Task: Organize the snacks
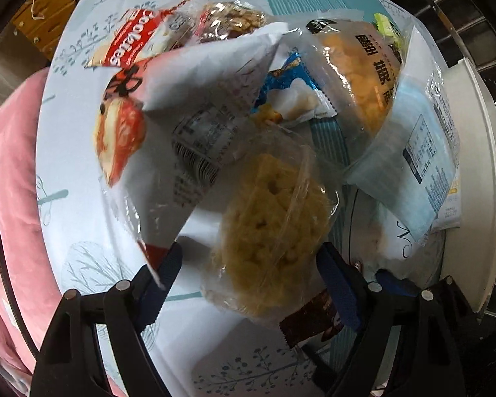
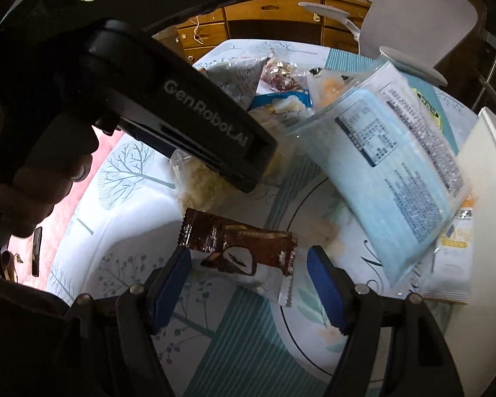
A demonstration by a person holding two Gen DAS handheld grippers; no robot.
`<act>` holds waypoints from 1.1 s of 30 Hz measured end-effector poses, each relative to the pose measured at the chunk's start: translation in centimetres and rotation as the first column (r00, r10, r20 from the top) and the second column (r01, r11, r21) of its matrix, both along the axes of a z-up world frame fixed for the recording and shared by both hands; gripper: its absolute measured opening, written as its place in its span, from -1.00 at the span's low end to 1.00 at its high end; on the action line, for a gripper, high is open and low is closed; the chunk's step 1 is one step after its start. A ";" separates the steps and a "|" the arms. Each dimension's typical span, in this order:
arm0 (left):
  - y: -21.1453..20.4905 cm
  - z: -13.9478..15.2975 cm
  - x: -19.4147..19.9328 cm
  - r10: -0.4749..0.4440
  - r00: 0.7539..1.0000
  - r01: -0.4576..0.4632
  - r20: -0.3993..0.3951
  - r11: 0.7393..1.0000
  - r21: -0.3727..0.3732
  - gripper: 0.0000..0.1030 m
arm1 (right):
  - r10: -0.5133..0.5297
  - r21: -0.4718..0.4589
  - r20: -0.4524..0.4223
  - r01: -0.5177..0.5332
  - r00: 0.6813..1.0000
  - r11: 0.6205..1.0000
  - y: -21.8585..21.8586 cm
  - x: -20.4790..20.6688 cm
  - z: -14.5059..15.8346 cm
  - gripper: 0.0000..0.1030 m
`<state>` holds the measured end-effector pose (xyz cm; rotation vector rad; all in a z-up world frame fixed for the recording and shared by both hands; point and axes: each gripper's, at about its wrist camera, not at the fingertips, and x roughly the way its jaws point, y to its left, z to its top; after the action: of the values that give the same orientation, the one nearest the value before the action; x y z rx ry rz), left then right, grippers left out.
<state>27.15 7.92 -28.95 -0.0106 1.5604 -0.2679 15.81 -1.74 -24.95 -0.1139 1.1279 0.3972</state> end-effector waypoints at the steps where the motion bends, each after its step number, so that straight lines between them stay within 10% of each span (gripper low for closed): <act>1: -0.4 -0.1 0.1 -0.013 1.000 0.013 0.005 1.000 0.006 0.54 | 0.002 0.000 -0.007 -0.002 1.000 1.000 0.2 0.1 -0.2 0.42; 12: -2.5 0.1 0.1 -0.010 0.998 0.010 0.058 1.000 -0.001 0.10 | -0.043 -0.048 -0.016 0.042 0.999 0.998 1.3 -0.5 -0.9 0.31; 19: -0.7 0.5 -0.5 0.012 0.999 -0.012 0.052 1.000 -0.001 0.07 | -0.071 -0.056 -0.042 0.069 0.997 0.996 1.1 -0.1 -0.6 -0.15; 33: 2.9 6.4 -3.2 0.008 0.991 -0.001 0.133 0.999 -0.053 0.06 | -0.216 -0.008 -0.191 0.219 0.957 0.976 -0.3 -1.3 0.1 -0.40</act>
<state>23.98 10.85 -22.54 -0.0370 1.4201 -0.3004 14.50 -2.09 -24.82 0.0615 1.3123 0.2213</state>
